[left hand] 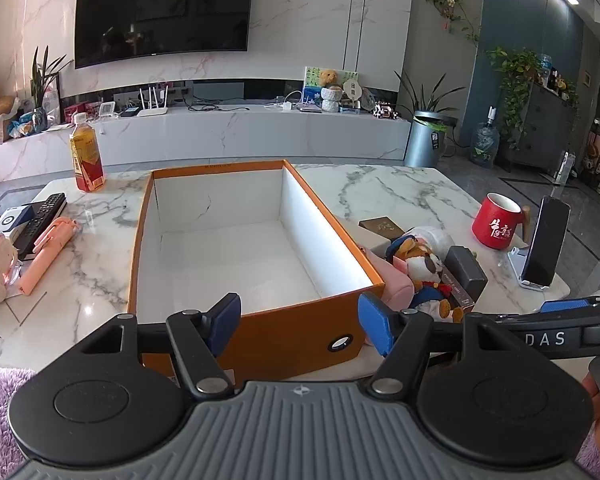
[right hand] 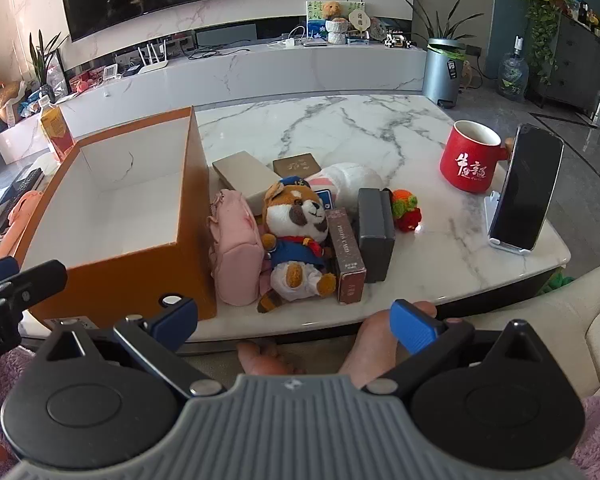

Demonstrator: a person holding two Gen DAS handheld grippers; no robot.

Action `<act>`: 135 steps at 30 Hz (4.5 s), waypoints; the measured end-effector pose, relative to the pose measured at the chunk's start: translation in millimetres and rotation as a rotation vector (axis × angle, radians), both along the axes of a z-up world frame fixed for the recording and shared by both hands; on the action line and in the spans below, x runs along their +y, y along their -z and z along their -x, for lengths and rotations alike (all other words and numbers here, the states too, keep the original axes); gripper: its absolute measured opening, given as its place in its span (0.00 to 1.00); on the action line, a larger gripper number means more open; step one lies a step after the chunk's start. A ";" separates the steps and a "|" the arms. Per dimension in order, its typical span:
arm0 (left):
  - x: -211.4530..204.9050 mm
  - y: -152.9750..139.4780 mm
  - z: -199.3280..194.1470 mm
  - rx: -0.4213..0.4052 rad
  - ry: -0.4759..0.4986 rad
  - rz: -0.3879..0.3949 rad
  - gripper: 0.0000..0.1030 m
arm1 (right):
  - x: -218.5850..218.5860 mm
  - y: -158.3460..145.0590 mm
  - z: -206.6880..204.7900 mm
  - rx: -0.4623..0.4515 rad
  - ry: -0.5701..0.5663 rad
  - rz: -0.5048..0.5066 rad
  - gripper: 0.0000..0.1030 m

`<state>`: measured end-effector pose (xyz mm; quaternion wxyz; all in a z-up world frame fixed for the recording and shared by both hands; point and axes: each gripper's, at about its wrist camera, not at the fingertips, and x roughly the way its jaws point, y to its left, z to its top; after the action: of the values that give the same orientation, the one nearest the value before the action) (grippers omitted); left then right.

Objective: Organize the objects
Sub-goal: 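Move the left tool toward the cluster of items beside the box, then grasp the dark PHOTO CARD box with the left gripper and lift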

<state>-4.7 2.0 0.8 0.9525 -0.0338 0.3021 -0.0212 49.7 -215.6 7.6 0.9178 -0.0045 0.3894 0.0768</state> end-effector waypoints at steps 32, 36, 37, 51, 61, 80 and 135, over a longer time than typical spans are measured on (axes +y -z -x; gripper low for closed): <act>7.0 3.2 -0.4 0.033 -0.011 0.004 0.67 | 6.9 2.4 -0.4 0.029 -0.048 0.007 0.99; 4.1 1.8 -2.0 0.035 -0.001 0.004 0.67 | 5.8 2.3 -0.9 0.030 -0.047 0.003 0.99; 3.6 2.1 -2.2 0.037 0.002 0.005 0.67 | 5.1 2.7 -1.0 0.031 -0.046 0.000 0.99; -25.2 -8.9 -30.9 0.065 0.170 0.056 0.44 | -27.1 12.6 -26.6 0.078 -0.029 -0.045 0.69; -72.2 -10.6 -80.1 0.132 0.329 0.074 0.28 | -56.2 19.8 -62.7 0.102 -0.017 -0.090 0.39; -113.7 14.1 -158.6 0.284 0.347 0.175 0.28 | -86.8 46.7 -160.8 0.176 -0.035 -0.191 0.42; -160.7 35.7 -156.3 0.344 0.227 0.137 0.25 | -154.4 28.0 -123.0 0.129 0.062 -0.287 0.40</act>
<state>151.6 -158.7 -34.9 0.8739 -0.0675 0.4598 -0.1429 172.7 -370.0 -20.3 0.8840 0.1438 0.4326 0.1034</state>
